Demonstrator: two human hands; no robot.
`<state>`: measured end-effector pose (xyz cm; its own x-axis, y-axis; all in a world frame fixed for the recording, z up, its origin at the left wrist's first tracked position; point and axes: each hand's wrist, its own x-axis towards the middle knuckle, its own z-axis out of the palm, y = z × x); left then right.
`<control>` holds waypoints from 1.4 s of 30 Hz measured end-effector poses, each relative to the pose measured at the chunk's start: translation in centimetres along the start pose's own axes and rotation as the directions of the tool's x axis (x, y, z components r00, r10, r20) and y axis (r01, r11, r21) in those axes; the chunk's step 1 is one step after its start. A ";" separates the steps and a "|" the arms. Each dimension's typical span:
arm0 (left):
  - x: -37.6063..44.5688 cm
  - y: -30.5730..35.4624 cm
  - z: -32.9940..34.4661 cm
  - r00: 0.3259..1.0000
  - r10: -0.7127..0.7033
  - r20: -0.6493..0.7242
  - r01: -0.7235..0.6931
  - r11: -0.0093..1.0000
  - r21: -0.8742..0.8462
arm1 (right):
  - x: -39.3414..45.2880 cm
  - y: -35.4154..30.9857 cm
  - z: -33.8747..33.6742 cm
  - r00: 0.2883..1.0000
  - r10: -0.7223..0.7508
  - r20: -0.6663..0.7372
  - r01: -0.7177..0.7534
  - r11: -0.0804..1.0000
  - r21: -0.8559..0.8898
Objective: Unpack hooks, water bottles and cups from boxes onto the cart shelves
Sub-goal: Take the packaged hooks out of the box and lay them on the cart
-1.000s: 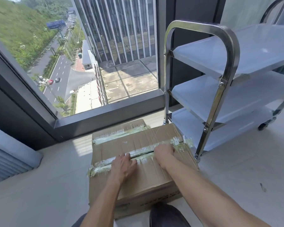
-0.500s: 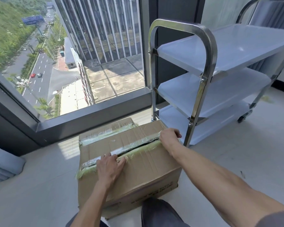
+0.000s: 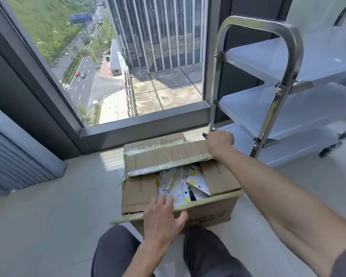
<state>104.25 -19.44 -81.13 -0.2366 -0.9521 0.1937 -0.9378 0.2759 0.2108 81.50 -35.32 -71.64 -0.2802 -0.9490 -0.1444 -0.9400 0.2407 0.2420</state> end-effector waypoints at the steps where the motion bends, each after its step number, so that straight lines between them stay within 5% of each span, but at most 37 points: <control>1: -1.6 0.2 0.5 0.982 -0.040 0.183 0.040 0.999 0.002 | 0.1 -0.9 0.4 1.000 -0.009 -0.027 0.012 0.993 0.118; 3: -4.4 0.0 1.6 0.813 -0.071 0.578 0.093 0.996 -0.010 | -0.3 -3.3 1.5 0.999 -0.038 -0.019 0.042 0.946 0.320; 4: -5.2 -0.2 2.1 0.712 -0.068 0.699 0.108 0.994 -0.013 | -0.6 -4.5 2.2 0.999 -0.049 -0.003 0.046 0.913 0.405; 5: -5.3 -0.3 2.1 0.685 -0.065 0.726 0.132 0.991 -0.036 | -1.1 -5.8 2.9 0.998 -0.060 0.015 0.045 0.874 0.484; 10: -0.6 -2.1 0.1 0.842 -0.185 0.507 0.416 0.822 -0.390 | -2.8 -9.7 6.9 0.957 -0.197 0.212 0.039 0.813 0.580; 14: 4.4 -4.8 0.2 0.863 -0.226 0.452 0.377 0.883 -0.278 | -2.3 -10.3 9.4 0.946 -0.206 0.250 0.035 0.832 0.553; 20: 9.4 -6.6 3.1 0.840 -0.137 0.525 0.294 0.928 -0.228 | 0.0 -9.0 11.5 0.979 -0.164 -0.119 0.201 0.855 0.478; 24: 12.9 -7.6 3.2 0.926 -0.314 0.208 0.358 0.906 -0.227 | 3.0 -8.5 11.3 0.952 -0.110 -0.285 0.244 0.836 0.491; 28: 15.5 -9.0 3.7 0.962 -0.273 0.013 0.273 0.957 -0.100 | 6.9 -9.1 10.3 0.930 -0.059 -0.363 0.258 0.808 0.530; 31: 19.7 -12.2 3.3 0.816 -0.568 -0.107 0.530 0.809 -0.255 | 10.8 -10.1 8.0 0.893 0.165 -0.418 0.184 0.713 0.676; 33: 23.0 -14.6 2.9 0.726 -0.682 -0.089 0.631 0.712 -0.307 | 13.9 -10.9 6.2 0.887 0.282 -0.366 0.092 0.669 0.737; 36: 24.6 -16.1 4.3 0.802 -0.597 -0.008 0.588 0.792 -0.162 | 17.4 -12.7 5.1 0.886 0.310 -0.346 0.092 0.613 0.785; 38: 24.7 -16.4 6.4 0.845 -0.532 0.061 0.535 0.838 -0.104 | 19.3 -14.6 4.9 0.897 0.242 -0.370 0.184 0.558 0.809; 42: 26.2 -18.1 9.5 0.803 -0.565 0.191 0.590 0.798 -0.123 | 24.0 -18.9 4.7 0.955 0.038 -0.295 0.221 0.572 0.790</control>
<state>112.63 -50.59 -88.98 0.2913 -0.9454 -0.1464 -0.8565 -0.3259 0.4004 91.59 -61.65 -84.19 -0.2454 -0.9571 0.1540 -0.7538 0.0885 -0.6511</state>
